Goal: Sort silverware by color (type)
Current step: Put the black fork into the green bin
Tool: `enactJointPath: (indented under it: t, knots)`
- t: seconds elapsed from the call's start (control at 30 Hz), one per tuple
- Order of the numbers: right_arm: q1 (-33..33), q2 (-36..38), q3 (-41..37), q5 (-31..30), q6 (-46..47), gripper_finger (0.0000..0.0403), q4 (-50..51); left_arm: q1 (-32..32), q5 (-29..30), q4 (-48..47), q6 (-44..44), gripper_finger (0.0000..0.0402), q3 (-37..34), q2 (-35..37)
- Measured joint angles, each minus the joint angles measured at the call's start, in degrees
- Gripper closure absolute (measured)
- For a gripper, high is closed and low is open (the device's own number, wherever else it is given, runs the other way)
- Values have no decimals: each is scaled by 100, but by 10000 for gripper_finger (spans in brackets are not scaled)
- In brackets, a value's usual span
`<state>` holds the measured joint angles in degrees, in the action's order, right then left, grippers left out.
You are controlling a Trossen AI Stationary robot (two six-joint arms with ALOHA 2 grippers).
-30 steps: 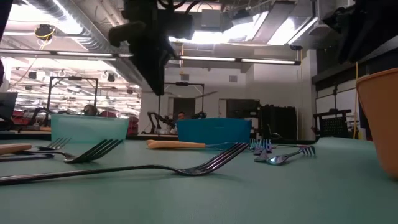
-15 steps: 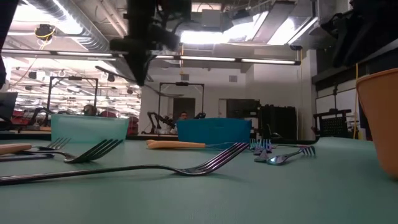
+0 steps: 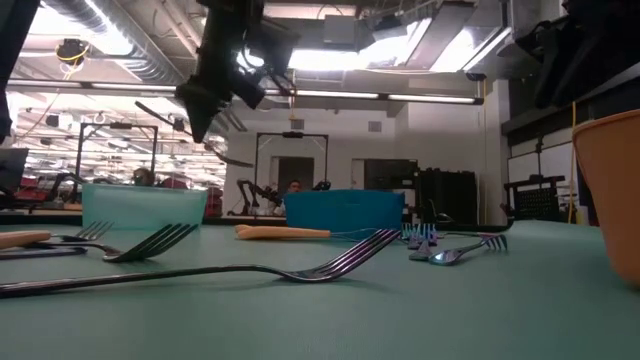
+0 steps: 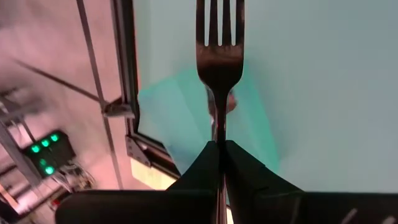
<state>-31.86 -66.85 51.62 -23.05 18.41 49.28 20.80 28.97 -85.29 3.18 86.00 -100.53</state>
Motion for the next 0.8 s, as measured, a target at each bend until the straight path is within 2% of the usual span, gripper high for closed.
enactJointPath:
  t: [0.43, 0.8]
  knots:
    - [0, 0, 0, 4, 0, 306, 4, 1056, 46, -469, -1, 395, -92, 7]
    - [0, 0, 0, 7, -2, 306, 6, 1392, 44, -362, 55, 395, -1141, 7]
